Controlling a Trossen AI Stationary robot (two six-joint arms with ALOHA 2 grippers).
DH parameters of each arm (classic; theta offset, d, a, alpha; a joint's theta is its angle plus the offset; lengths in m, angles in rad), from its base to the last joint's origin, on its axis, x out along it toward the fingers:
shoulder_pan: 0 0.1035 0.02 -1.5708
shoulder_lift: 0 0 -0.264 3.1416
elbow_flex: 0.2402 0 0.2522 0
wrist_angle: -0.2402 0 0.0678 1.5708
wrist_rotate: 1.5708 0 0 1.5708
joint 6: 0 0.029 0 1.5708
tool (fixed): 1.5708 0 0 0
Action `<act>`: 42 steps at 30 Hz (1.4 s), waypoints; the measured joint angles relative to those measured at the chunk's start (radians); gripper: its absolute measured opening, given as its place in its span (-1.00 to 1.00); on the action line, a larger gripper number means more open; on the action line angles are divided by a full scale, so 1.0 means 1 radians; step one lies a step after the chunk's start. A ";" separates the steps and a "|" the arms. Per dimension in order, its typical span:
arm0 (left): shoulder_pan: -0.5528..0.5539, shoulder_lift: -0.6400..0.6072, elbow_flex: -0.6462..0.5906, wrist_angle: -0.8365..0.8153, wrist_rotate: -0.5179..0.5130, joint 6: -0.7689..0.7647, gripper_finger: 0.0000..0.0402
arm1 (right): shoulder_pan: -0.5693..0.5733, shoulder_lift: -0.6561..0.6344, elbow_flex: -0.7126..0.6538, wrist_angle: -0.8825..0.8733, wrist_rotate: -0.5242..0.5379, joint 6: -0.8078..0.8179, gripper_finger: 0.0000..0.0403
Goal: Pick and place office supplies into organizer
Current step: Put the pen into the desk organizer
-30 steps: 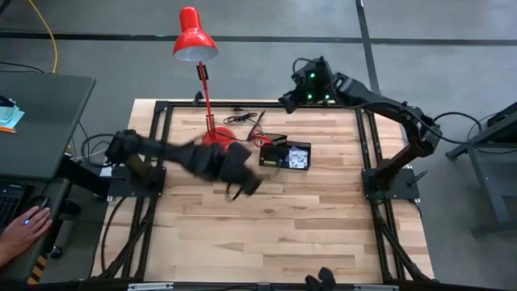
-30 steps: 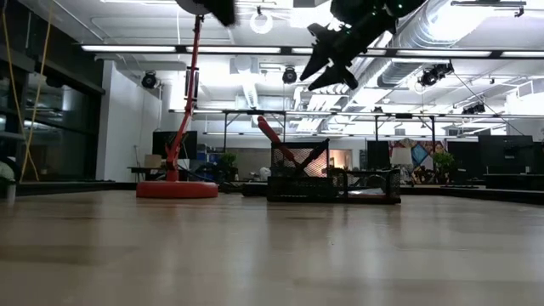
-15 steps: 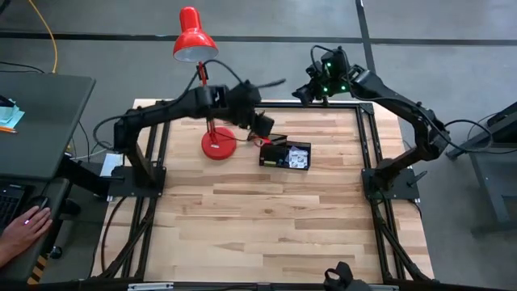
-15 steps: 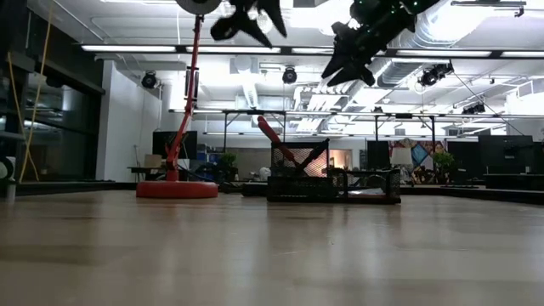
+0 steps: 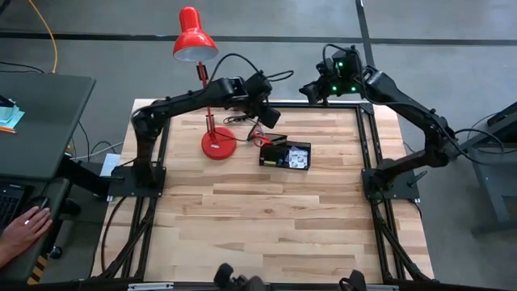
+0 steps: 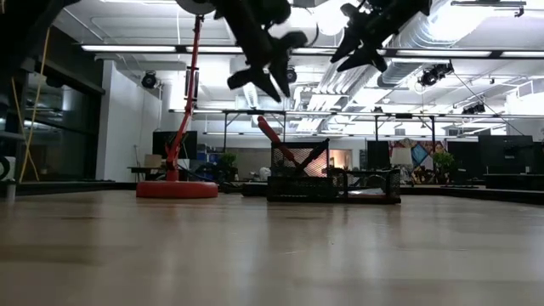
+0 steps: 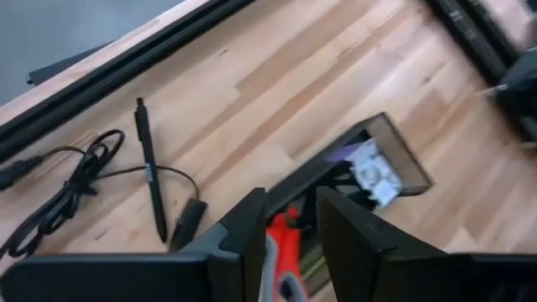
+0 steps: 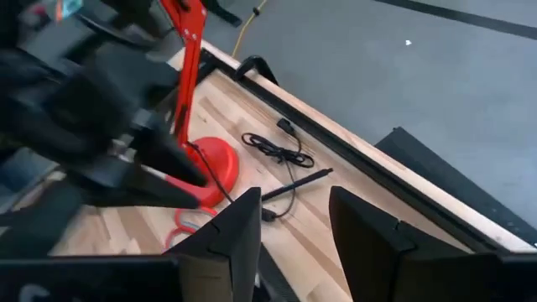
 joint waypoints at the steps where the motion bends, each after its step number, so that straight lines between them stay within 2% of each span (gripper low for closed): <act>1: 0.010 0.011 0.000 0.000 0.002 0.008 -0.54 | 0.000 -0.005 0.000 0.000 0.000 0.012 -0.34; 6: 0.055 0.063 0.000 0.031 0.015 0.061 -0.47 | 0.010 -0.021 0.000 -0.001 0.021 0.039 -0.34; 9: 0.081 0.097 0.000 0.036 0.020 0.072 -0.37 | 0.030 -0.023 0.000 -0.008 0.053 0.043 -0.34; 17: 0.114 0.190 0.000 0.047 0.037 0.065 -0.12 | 0.085 -0.023 0.000 -0.012 0.056 0.043 -0.34; 24: 0.118 0.258 0.000 0.087 0.011 0.069 -0.10 | 0.118 -0.023 0.000 -0.013 0.058 0.045 -0.34; 30: 0.120 0.260 0.000 0.100 -0.083 0.090 -0.10 | 0.141 -0.023 0.000 -0.013 0.058 0.043 -0.34; 42: 0.157 0.316 0.000 0.072 -0.064 0.084 -0.10 | 0.151 -0.023 0.000 0.002 0.055 0.035 -0.34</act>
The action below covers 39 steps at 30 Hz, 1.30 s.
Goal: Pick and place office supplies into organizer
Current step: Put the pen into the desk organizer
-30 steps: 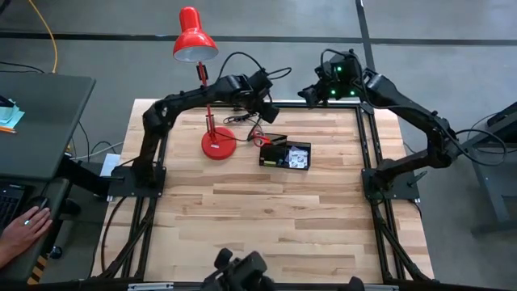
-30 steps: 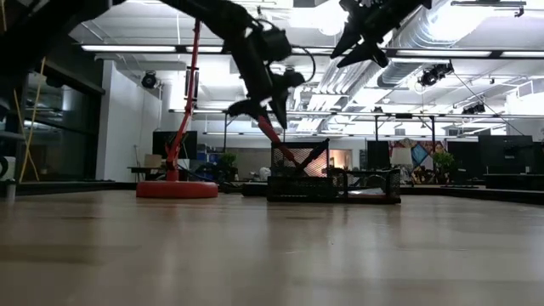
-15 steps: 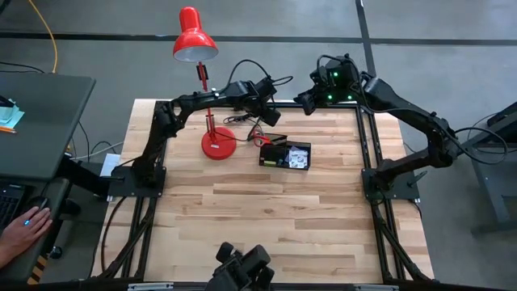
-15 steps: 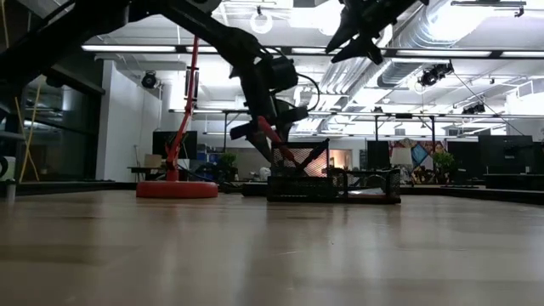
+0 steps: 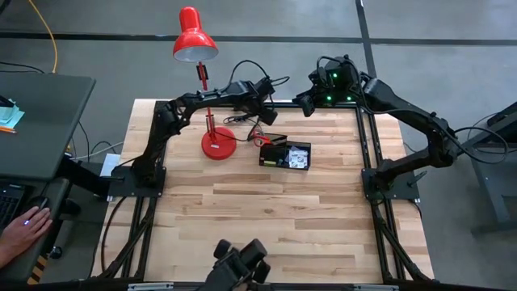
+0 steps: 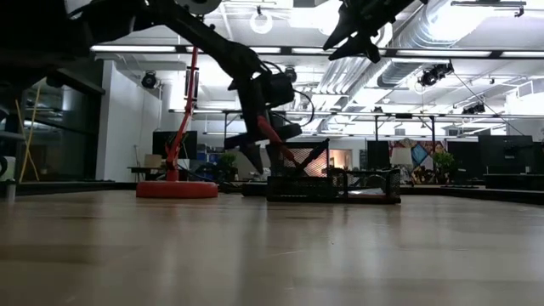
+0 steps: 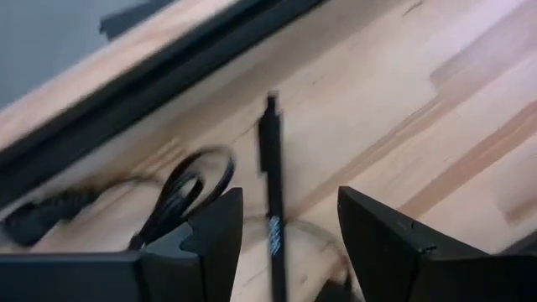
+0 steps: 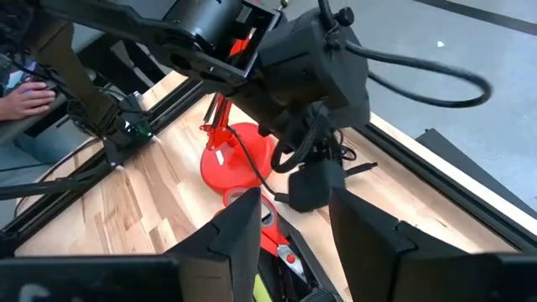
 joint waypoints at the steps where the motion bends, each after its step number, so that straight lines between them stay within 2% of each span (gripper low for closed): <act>1: 0.000 0.004 0.001 0.022 -0.001 0.001 -0.10 | 0.000 0.000 0.000 0.000 0.000 0.000 -0.34; 8: 0.000 0.029 0.014 0.035 0.029 0.012 -0.10 | 0.000 0.000 0.000 0.001 -0.001 -0.008 -0.34; 27: 0.002 0.077 0.014 0.046 0.006 0.019 -0.10 | -0.001 0.000 0.000 0.022 -0.002 -0.030 -0.34; 39: 0.008 0.091 0.014 0.044 0.029 0.038 -0.37 | -0.001 0.000 0.000 0.047 -0.002 -0.035 -0.34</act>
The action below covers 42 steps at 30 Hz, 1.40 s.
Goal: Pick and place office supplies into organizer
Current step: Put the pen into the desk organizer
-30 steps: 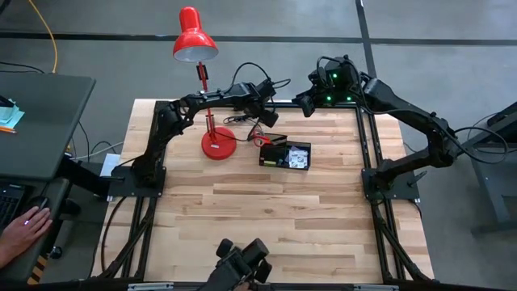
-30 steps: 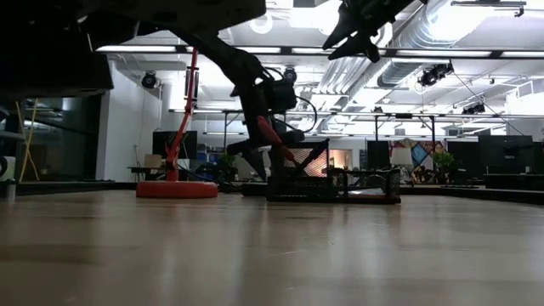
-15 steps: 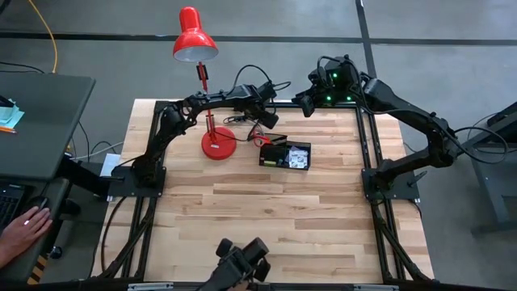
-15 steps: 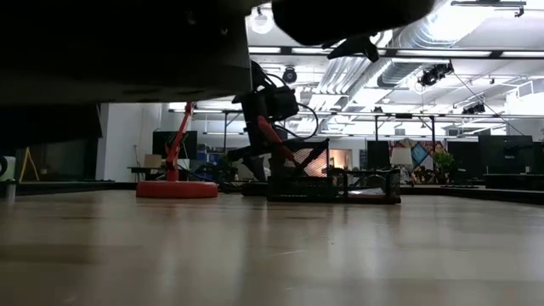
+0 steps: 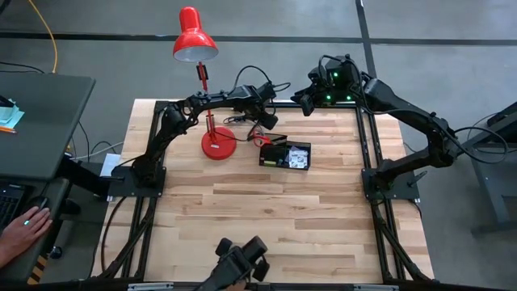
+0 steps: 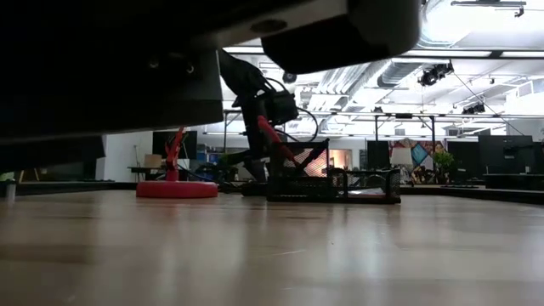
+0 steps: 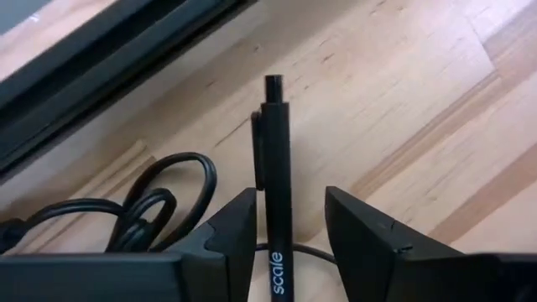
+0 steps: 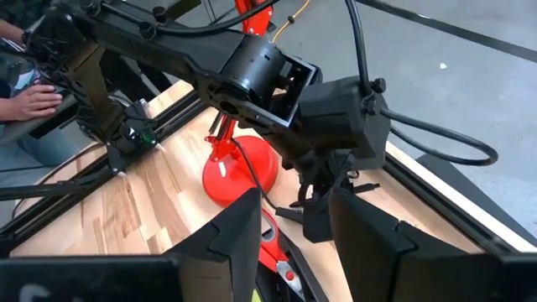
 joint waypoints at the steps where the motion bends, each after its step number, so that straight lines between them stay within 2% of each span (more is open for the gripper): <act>1: 0.001 0.000 0.000 -0.001 0.000 0.000 -0.38 | 0.000 0.000 0.000 0.001 0.000 0.000 -0.34; 11: 0.006 0.000 0.000 -0.021 -0.024 0.007 -0.42 | -0.001 0.000 0.000 0.002 0.000 -0.006 -0.34; 21: 0.006 -0.001 0.000 0.006 0.003 0.032 -0.94 | -0.001 0.000 0.000 0.002 0.000 -0.008 -0.34; 28: 0.006 -0.002 0.001 0.004 0.004 0.039 -0.87 | -0.001 0.000 0.000 -0.001 0.000 -0.007 -0.34; 33: 0.005 -0.002 0.064 -0.036 0.004 0.079 -0.97 | -0.001 0.000 0.000 -0.001 0.000 -0.001 -0.34; 38: 0.000 -0.004 0.185 -0.072 0.003 0.112 -0.92 | -0.001 0.000 0.000 -0.001 0.000 -0.001 -0.34; 42: -0.027 -0.003 0.279 -0.083 0.004 0.171 -0.97 | -0.013 -0.014 0.000 -0.002 0.008 -0.010 -0.34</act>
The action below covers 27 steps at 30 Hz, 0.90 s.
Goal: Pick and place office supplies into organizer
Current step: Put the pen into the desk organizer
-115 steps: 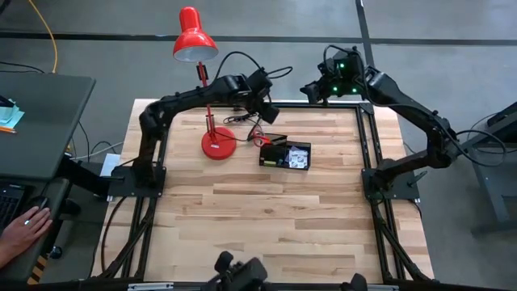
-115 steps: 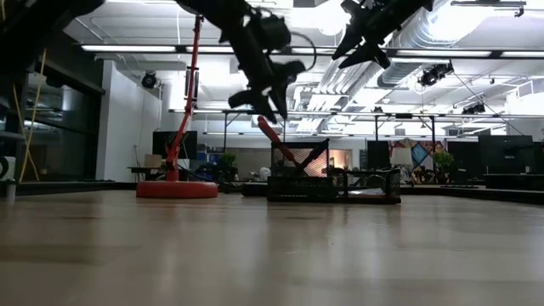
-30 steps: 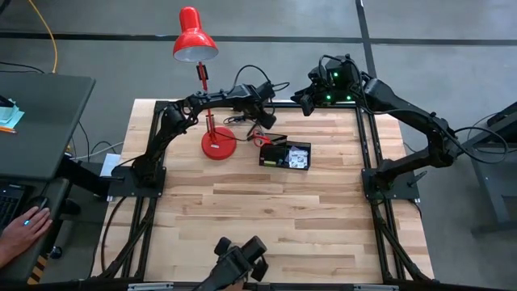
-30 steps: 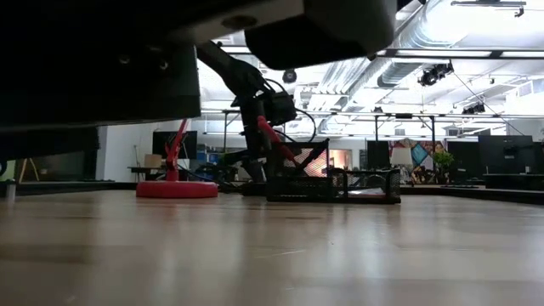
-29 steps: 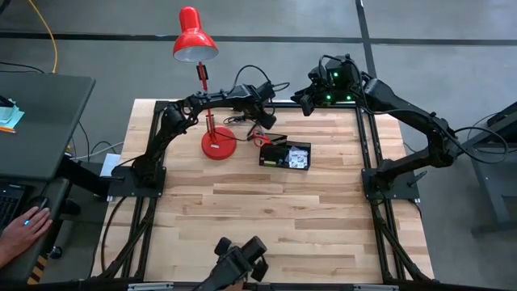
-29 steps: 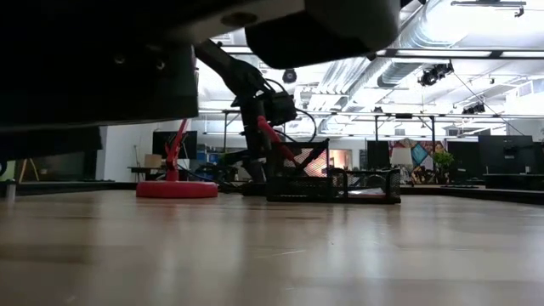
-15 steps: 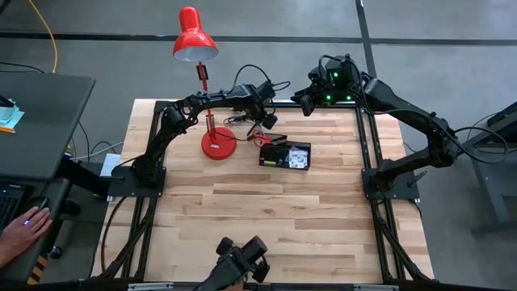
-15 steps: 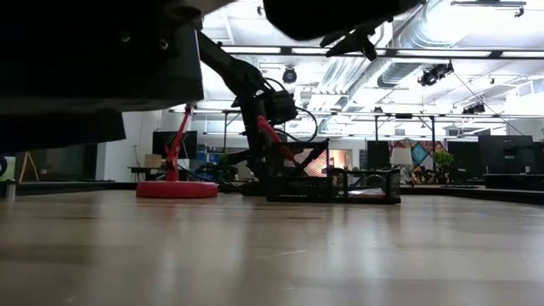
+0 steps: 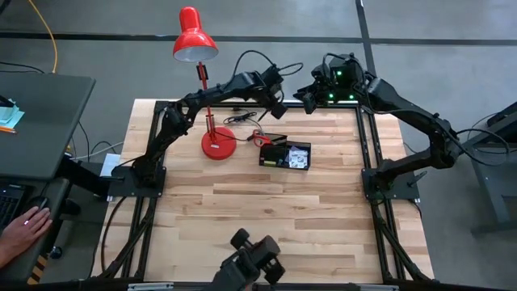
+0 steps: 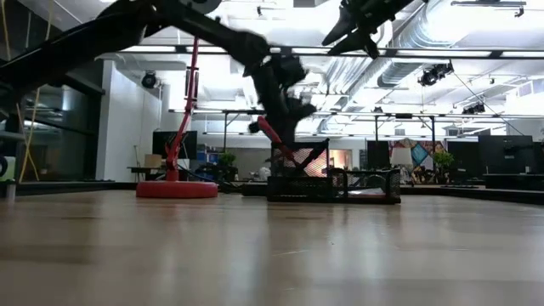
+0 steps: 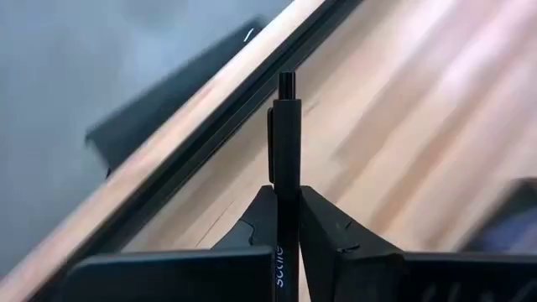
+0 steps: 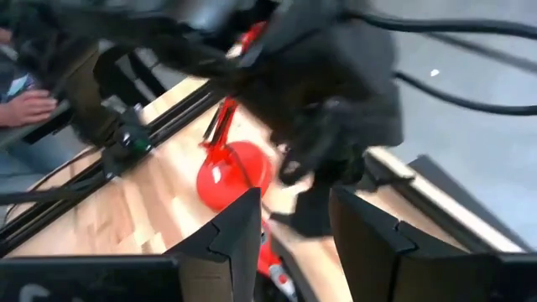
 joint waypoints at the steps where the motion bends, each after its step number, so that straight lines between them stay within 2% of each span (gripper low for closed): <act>1: -0.010 0.000 0.025 0.003 0.000 0.014 -0.98 | -0.005 -0.008 0.000 0.001 0.011 -0.002 -0.34; 7: -0.058 0.000 0.157 -0.006 -0.008 0.050 -0.95 | -0.058 -0.077 0.000 -0.015 0.064 -0.024 -0.34; 18: -0.157 -0.074 0.156 -0.095 -0.027 0.076 -0.96 | -0.153 -0.227 0.000 -0.023 0.087 -0.048 -0.34; 27: -0.300 -0.137 0.156 -0.057 -0.128 0.102 -0.99 | -0.151 -0.262 0.000 -0.040 0.101 -0.069 -0.34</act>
